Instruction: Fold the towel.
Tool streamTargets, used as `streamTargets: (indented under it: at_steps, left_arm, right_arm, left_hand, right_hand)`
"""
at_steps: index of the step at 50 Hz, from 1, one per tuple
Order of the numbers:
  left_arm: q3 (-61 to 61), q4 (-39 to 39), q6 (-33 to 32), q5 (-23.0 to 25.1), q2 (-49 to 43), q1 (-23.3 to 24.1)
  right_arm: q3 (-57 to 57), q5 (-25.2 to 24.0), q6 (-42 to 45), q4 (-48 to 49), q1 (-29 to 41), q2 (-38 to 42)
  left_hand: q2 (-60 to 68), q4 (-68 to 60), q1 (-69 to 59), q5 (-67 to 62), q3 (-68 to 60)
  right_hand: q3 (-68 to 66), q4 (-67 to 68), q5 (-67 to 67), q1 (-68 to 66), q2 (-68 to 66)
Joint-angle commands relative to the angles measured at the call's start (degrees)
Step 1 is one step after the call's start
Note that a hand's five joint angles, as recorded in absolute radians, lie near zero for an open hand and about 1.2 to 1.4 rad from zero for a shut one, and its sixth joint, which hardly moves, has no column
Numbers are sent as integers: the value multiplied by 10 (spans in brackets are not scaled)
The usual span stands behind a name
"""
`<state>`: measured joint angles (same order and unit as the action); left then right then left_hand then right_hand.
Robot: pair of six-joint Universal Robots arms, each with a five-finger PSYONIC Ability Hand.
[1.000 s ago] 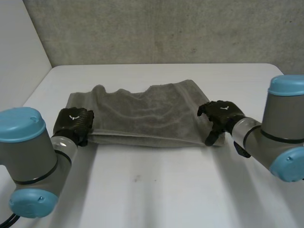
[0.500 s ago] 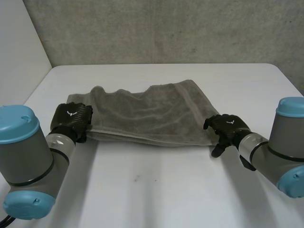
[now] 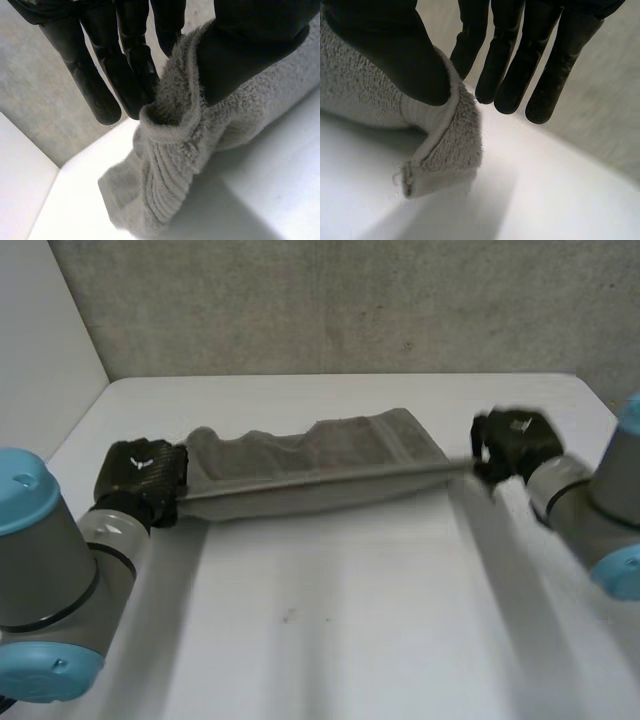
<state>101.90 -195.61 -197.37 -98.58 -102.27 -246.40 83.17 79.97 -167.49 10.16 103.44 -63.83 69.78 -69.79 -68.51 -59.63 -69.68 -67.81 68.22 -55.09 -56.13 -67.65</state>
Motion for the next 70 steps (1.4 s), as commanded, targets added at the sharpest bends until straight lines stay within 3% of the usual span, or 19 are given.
streamTargets:
  at_steps: [1,3,8,10,11,13,19,25,30,32,33,35,37,38,40,44,53,60,70]
  left_arm:
    - [-59,44,-4,10,103,11]
    - [-82,63,-7,14,123,12]
    - [-180,200,-18,18,144,11]
    - [-236,307,-21,24,121,11]
    - [-236,307,-21,24,121,11]
    - [-261,390,-22,31,69,7]
    - [-275,431,-29,39,-24,-5]
    - [-317,372,-54,40,-131,-18]
    - [-420,306,-94,39,-181,-18]
    - [-511,236,-109,41,-190,-18]
    - [-512,235,-109,41,-190,-18]
    - [-554,190,-107,39,-189,-18]
    - [-600,77,-101,32,-174,-20]
    - [-600,76,-101,32,-173,-20]
    - [-595,-7,-88,26,-137,-22]
    - [-557,-21,-78,19,-109,-22]
    - [-336,-26,-73,17,-89,-25]
    - [-169,-55,-74,23,-150,-25]
    - [-58,-53,-73,19,-212,-24]
  right_arm:
    - [-78,-14,76,-156,-2,-152]
    - [-113,-15,120,-213,-3,-164]
    - [-202,7,323,-401,7,-166]
    - [-209,19,350,-427,10,-162]
    - [-209,19,350,-427,10,-162]
    - [-210,49,372,-440,24,-141]
    - [-219,88,409,-435,46,-67]
    - [-263,92,406,-392,55,13]
    - [-325,102,388,-270,71,57]
    - [-374,112,369,-145,72,60]
    - [-374,112,369,-145,72,60]
    - [-394,115,347,-4,75,41]
    - [-392,116,339,54,75,21]
    - [-392,116,339,55,75,21]
    - [-378,115,336,128,75,-7]
    - [-360,111,332,129,77,-18]
    - [-202,74,311,94,76,-49]
    - [-66,63,289,9,68,-2]
    - [24,63,280,-31,66,50]
  left_hand:
    - [102,-102,-115,-104,-103]
    - [102,-102,-115,-104,-103]
    - [102,-102,-115,-104,-103]
    - [102,-102,-115,-104,-103]
    - [102,-102,-115,-104,-103]
    - [102,-102,-115,-104,-103]
    - [102,-102,-115,-104,-103]
    - [102,-102,-115,-104,-103]
    - [102,-102,-115,-104,-103]
    - [102,-102,-115,-104,-103]
    - [102,-102,-115,-104,-103]
    - [102,-102,-115,-104,-103]
    - [102,-102,-115,-104,-103]
    - [102,-102,-115,-104,-103]
    - [102,-102,-115,-104,-103]
    - [102,-102,-115,-104,-103]
    - [102,-102,-115,-104,-103]
    - [102,-102,-115,-104,-103]
    - [102,-102,-115,-104,-103]
  right_hand:
    - [-122,118,-149,-239,-123]
    - [-122,118,-149,-239,-123]
    - [-122,118,-149,-239,-123]
    - [-122,118,-149,-239,-123]
    - [-122,118,-149,-239,-123]
    - [-122,118,-149,-239,-123]
    - [-122,118,-149,-239,-123]
    - [-122,118,-149,-239,-123]
    - [-122,118,-149,-239,-123]
    - [-122,118,-149,-239,-123]
    - [-122,118,-149,-239,-123]
    - [-122,118,-149,-239,-123]
    - [-122,118,-149,-239,-123]
    - [-122,118,-149,-239,-123]
    - [-122,118,-149,-239,-123]
    - [-122,118,-149,-239,-123]
    - [-122,118,-149,-239,-123]
    - [-122,118,-149,-239,-123]
    - [-122,118,-149,-239,-123]
